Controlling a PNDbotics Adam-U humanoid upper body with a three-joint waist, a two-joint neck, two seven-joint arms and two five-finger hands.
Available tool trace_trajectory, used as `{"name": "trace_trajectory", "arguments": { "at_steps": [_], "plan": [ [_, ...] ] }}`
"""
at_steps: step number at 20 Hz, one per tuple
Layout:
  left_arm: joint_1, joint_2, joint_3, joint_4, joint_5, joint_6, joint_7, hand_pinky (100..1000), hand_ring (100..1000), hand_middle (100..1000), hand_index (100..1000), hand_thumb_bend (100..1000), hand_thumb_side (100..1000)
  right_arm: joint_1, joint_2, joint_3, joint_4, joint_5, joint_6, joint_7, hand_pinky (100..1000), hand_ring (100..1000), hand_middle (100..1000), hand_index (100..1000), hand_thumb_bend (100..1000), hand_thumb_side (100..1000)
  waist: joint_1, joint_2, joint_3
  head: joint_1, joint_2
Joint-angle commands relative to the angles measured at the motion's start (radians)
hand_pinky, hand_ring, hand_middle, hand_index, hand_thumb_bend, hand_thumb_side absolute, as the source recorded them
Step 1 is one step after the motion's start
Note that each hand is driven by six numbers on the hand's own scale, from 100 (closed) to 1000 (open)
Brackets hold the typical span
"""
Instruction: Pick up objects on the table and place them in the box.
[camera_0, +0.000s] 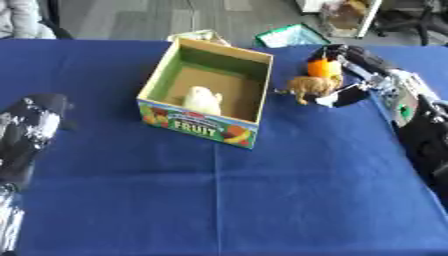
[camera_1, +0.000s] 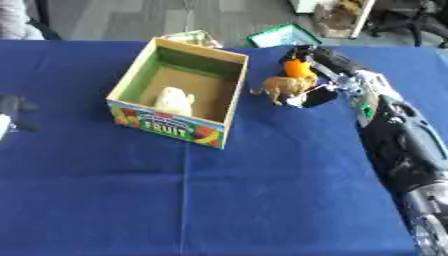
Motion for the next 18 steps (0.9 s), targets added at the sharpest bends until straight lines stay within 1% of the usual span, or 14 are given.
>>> {"name": "trace_trajectory", "arguments": {
  "at_steps": [1,5,8,14,16,17,18],
  "plan": [
    [-0.008,0.02,0.008,-0.016,-0.003,-0.002,0.002,592,741,568,664,305,469,-0.017,-0.013,-0.01,0.0,0.048,0.02,-0.03,766,830,789,841,465,367,0.002,-0.013,0.002,-0.004,-0.011],
    [-0.009,0.02,0.007,-0.016,-0.002,-0.002,0.001,592,740,568,664,306,469,-0.015,-0.008,-0.01,-0.001,0.131,0.079,-0.104,779,852,813,854,457,357,0.002,-0.012,0.004,-0.007,-0.011],
    [-0.01,0.02,0.007,-0.016,-0.002,-0.002,0.001,592,740,567,664,306,469,-0.014,-0.005,-0.01,0.013,0.19,0.118,-0.14,781,858,822,860,456,356,0.002,-0.011,0.007,-0.01,-0.012],
    [-0.012,0.02,0.006,-0.016,-0.001,-0.002,0.0,592,740,567,664,306,468,-0.008,-0.006,-0.013,0.068,0.26,0.169,-0.128,784,865,839,868,461,380,0.002,-0.011,0.01,-0.012,-0.016],
    [-0.013,0.02,0.006,-0.017,-0.001,-0.002,0.0,592,740,567,664,306,468,-0.005,-0.006,-0.015,0.078,0.272,0.183,-0.128,779,861,834,864,459,360,0.003,-0.01,0.011,-0.013,-0.017],
    [-0.013,0.02,0.006,-0.017,-0.001,-0.003,0.0,592,740,567,664,306,468,-0.004,-0.006,-0.016,0.081,0.277,0.19,-0.132,779,861,834,864,457,369,0.003,-0.01,0.011,-0.014,-0.018],
    [-0.013,0.02,0.006,-0.017,-0.001,-0.003,0.0,592,740,567,664,306,468,-0.004,-0.007,-0.018,0.083,0.282,0.199,-0.139,773,854,824,857,450,339,0.004,-0.009,0.011,-0.015,-0.018]
  ]
}}
